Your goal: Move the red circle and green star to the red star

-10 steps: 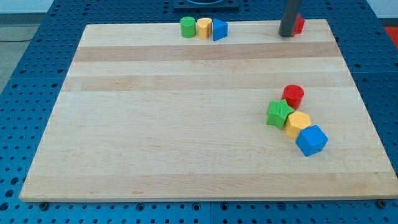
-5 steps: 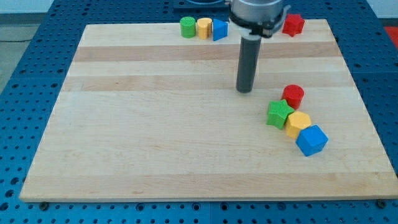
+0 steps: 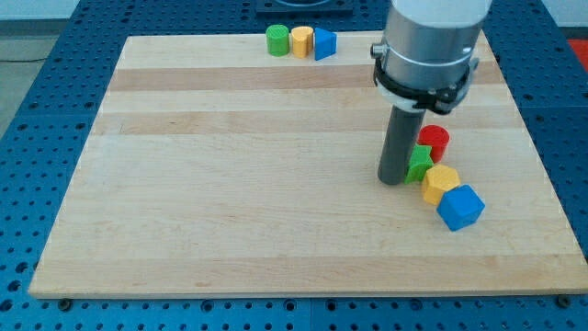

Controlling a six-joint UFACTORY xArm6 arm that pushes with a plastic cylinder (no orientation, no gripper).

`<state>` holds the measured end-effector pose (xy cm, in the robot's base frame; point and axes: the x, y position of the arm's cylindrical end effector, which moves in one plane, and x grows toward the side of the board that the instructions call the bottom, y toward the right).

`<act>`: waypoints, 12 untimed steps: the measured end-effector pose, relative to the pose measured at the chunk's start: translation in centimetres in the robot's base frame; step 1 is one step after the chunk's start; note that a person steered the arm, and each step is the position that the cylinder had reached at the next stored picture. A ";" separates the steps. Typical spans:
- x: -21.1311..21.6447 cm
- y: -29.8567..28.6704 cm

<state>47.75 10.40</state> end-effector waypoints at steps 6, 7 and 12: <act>-2.3 6.1; -1.1 8.4; -6.2 12.8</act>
<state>41.52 23.23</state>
